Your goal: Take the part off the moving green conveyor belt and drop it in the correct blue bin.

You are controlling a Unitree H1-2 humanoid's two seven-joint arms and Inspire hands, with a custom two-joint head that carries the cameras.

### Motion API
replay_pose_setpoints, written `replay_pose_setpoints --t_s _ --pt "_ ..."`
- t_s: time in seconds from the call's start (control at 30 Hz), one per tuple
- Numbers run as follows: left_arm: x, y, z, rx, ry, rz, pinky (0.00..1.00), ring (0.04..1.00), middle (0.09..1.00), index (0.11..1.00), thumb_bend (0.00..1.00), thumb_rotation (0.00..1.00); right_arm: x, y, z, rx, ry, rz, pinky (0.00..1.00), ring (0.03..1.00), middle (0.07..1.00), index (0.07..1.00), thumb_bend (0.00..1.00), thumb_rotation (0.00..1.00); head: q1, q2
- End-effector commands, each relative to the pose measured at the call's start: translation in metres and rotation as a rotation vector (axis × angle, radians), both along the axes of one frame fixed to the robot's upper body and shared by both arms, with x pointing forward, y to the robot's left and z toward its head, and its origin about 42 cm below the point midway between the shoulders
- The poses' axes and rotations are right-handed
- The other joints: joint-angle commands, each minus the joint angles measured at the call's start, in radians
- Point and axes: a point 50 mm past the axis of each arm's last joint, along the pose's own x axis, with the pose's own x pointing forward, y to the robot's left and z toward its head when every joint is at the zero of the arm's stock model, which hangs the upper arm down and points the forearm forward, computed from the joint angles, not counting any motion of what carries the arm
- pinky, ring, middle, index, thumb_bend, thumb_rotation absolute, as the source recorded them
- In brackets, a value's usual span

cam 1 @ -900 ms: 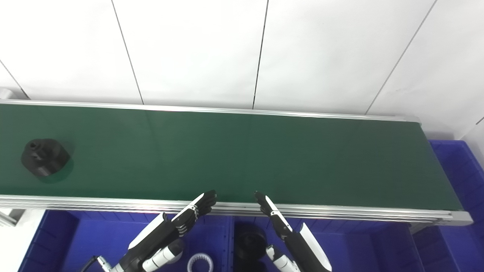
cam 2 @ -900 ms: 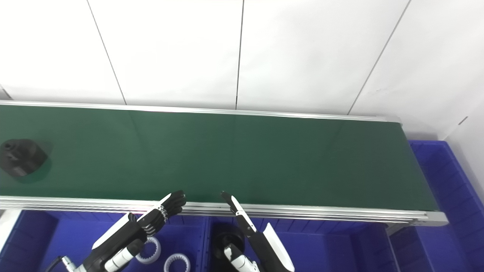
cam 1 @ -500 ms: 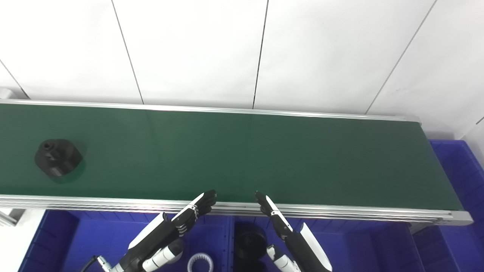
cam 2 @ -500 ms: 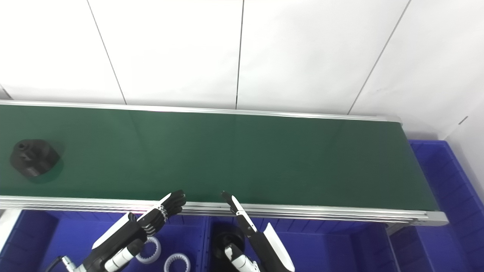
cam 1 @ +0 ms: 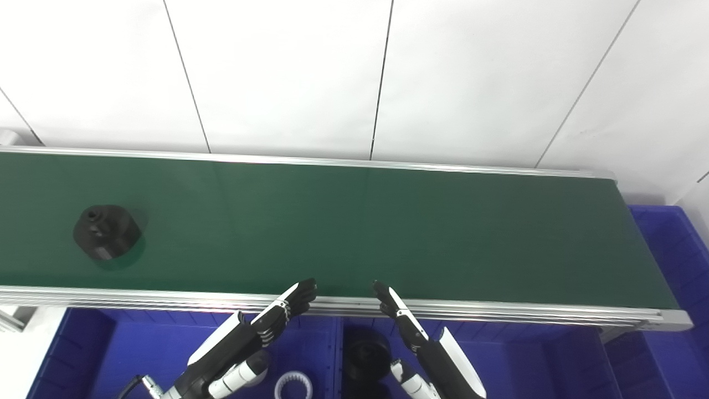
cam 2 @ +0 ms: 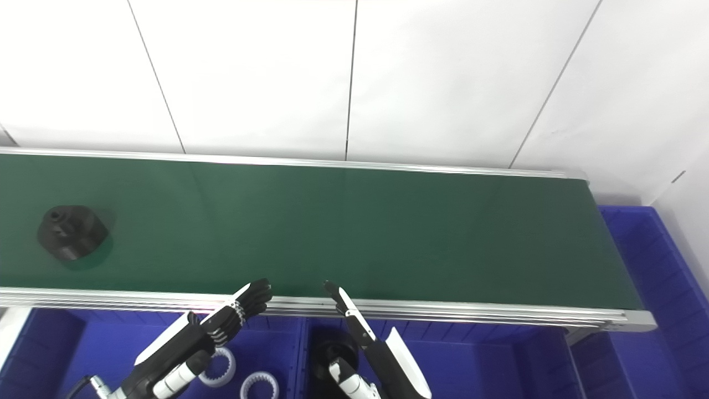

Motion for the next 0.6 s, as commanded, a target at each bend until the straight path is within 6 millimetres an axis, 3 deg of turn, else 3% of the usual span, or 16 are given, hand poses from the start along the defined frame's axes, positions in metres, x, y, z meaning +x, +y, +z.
replay_pose_setpoints --t_s 0.0,0.03,0.1,0.13,0.17,0.2,0.27,0.33,0.57 --pt "0.004 -0.004 0.011 -0.012 -0.051 0.002 1.00 1.000 1.000 1.000 0.51 0.94 0.000 -0.003 0.008 0.027 -0.010 0.001 0.95 1.000 1.000 1.000 0.50 0.99 0.103 -0.026" --pt "0.003 -0.009 0.009 -0.004 -0.061 0.000 1.00 1.000 1.000 1.000 0.51 0.94 -0.001 -0.008 0.005 0.033 -0.006 0.002 0.95 0.998 1.000 1.000 0.50 0.99 0.188 -0.055" --pt "0.003 -0.019 0.004 0.010 -0.079 -0.003 0.99 1.000 1.000 1.000 0.50 0.93 -0.003 -0.018 0.000 0.040 -0.002 0.005 0.96 1.000 1.000 1.000 0.49 0.99 0.258 -0.091" --pt "0.003 -0.023 0.001 0.015 -0.085 -0.004 0.99 1.000 0.999 0.998 0.48 0.92 -0.003 -0.021 -0.003 0.041 -0.001 0.005 0.96 1.000 1.000 1.000 0.49 1.00 0.258 -0.091" --pt "0.001 -0.028 -0.001 0.021 -0.085 -0.001 0.98 0.999 0.999 0.997 0.48 0.92 -0.003 -0.025 -0.006 0.040 0.002 0.004 0.96 1.000 1.000 1.000 0.49 1.00 0.287 -0.131" --pt "0.000 -0.031 -0.003 0.024 -0.085 0.002 0.97 0.995 0.997 0.990 0.48 0.91 -0.004 -0.027 -0.008 0.039 0.005 0.002 0.96 1.000 1.000 1.000 0.48 1.00 0.287 -0.131" --pt "-0.002 -0.037 -0.008 0.033 -0.080 0.011 0.96 0.990 0.997 0.983 0.48 0.89 -0.004 -0.030 -0.016 0.038 0.017 0.000 0.95 1.000 1.000 1.000 0.47 1.00 0.303 -0.185" --pt "-0.003 -0.040 -0.013 0.043 -0.074 0.019 0.95 0.981 0.995 0.977 0.47 0.87 -0.004 -0.032 -0.021 0.039 0.032 -0.005 0.95 1.000 1.000 1.000 0.47 1.00 0.301 -0.206" --pt "-0.001 -0.040 -0.013 0.062 -0.086 0.028 0.92 0.963 0.984 0.963 0.47 0.81 0.003 -0.029 -0.022 0.034 0.012 -0.001 0.92 1.000 1.000 0.999 0.44 1.00 0.279 -0.213"
